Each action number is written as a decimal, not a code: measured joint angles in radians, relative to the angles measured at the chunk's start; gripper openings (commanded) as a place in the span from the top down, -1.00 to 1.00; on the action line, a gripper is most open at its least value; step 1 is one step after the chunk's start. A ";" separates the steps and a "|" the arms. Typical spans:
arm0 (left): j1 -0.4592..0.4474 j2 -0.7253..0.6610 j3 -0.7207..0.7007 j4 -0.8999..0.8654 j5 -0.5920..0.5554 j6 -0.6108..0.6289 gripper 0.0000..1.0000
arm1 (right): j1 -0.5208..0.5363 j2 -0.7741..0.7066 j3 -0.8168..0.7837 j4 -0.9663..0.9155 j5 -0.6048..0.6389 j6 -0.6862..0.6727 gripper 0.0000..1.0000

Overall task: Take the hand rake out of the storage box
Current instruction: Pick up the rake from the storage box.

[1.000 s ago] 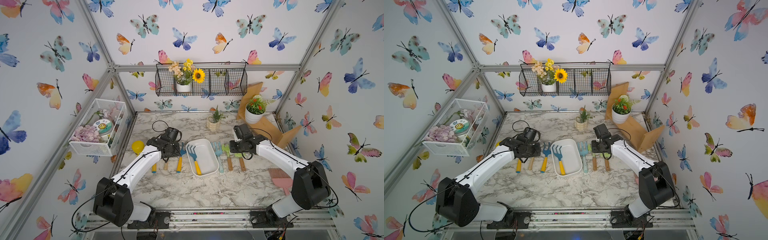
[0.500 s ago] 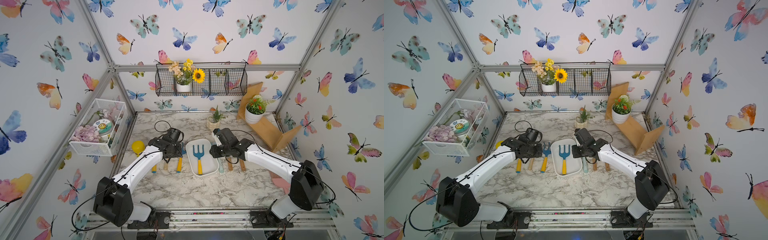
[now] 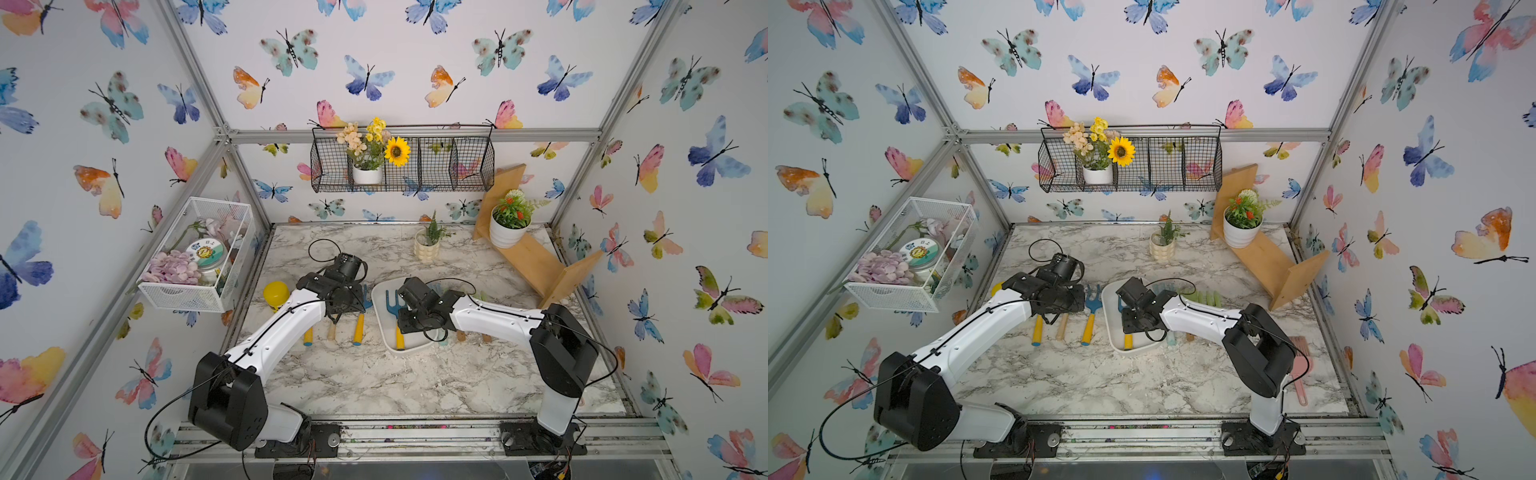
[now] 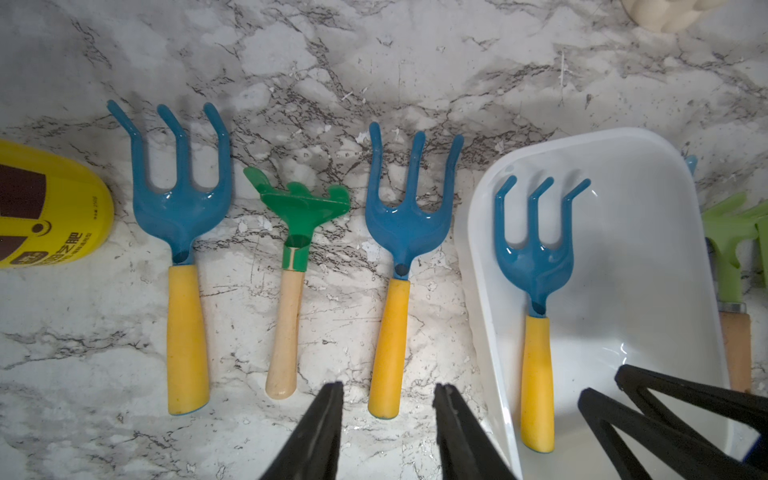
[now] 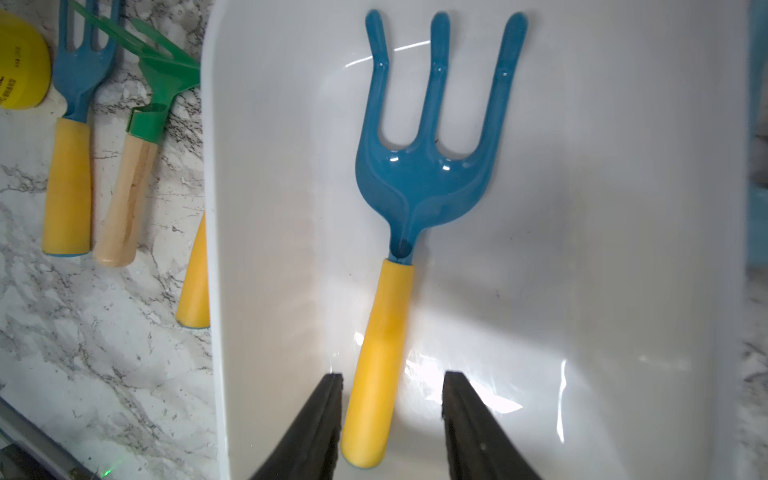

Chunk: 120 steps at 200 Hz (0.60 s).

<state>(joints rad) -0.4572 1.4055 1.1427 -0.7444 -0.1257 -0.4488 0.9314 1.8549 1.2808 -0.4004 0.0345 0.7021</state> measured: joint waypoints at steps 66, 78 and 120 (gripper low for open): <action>0.003 0.000 -0.004 0.003 0.000 0.000 0.17 | 0.017 0.108 0.045 0.030 0.034 0.069 0.07; 0.005 0.000 -0.010 0.006 0.000 0.000 0.17 | 0.020 0.126 0.052 0.029 0.040 0.076 0.08; 0.006 -0.001 -0.034 0.008 0.000 0.000 0.17 | 0.026 0.169 0.069 0.028 0.071 0.096 0.26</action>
<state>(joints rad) -0.4515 1.4048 1.1088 -0.7368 -0.1257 -0.4492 0.9577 2.0235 1.3502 -0.3721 0.1055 0.7982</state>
